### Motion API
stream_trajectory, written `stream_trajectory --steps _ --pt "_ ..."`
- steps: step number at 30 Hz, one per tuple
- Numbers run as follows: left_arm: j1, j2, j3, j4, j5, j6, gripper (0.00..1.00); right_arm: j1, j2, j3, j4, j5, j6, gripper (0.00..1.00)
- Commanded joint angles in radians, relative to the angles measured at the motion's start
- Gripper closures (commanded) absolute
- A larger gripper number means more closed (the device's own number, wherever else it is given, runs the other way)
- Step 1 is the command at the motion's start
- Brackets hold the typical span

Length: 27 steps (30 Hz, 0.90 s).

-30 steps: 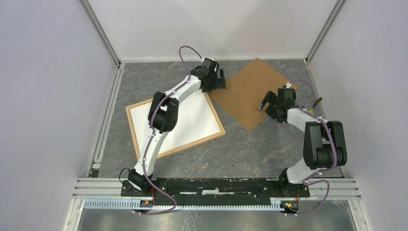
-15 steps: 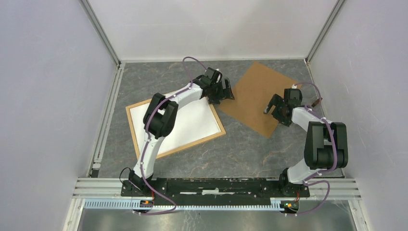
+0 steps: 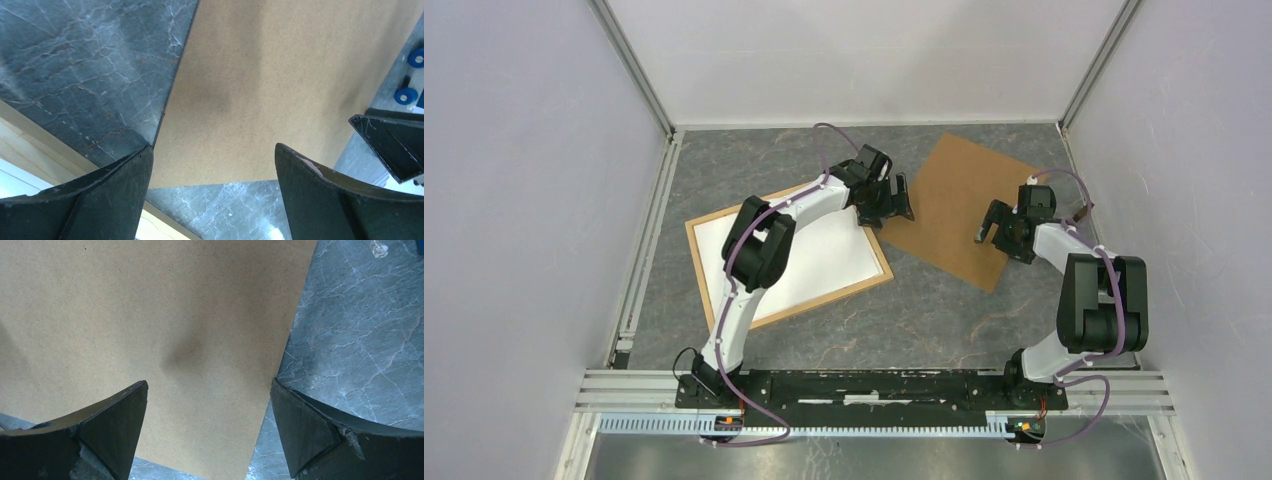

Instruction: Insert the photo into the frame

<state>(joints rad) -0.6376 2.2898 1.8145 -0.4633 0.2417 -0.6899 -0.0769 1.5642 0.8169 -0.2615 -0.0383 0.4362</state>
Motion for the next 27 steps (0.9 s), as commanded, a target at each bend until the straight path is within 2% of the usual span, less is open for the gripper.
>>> stream_trajectory --steps 1,8,19,22,24,27 --pt "-0.028 0.046 -0.015 -0.071 0.161 -0.039 0.03 -0.009 0.021 -0.049 -0.063 -0.130 -0.003 0.02" --pt "-0.040 -0.046 -0.039 0.083 0.326 -0.160 0.04 -0.024 -0.062 -0.071 -0.042 -0.218 0.029 0.02" --pt "-0.065 -0.190 -0.035 0.120 0.337 -0.206 0.03 -0.025 -0.108 -0.082 -0.059 -0.224 0.034 0.02" --pt "-0.069 -0.221 -0.073 0.131 0.332 -0.213 0.03 -0.024 -0.117 -0.084 -0.061 -0.229 0.036 0.02" --pt "-0.069 -0.235 -0.100 0.137 0.303 -0.191 0.03 -0.025 -0.124 -0.082 -0.071 -0.194 0.033 0.02" --pt "-0.057 -0.188 0.003 -0.033 0.211 -0.046 0.02 -0.025 -0.134 -0.067 -0.110 -0.117 0.017 0.02"
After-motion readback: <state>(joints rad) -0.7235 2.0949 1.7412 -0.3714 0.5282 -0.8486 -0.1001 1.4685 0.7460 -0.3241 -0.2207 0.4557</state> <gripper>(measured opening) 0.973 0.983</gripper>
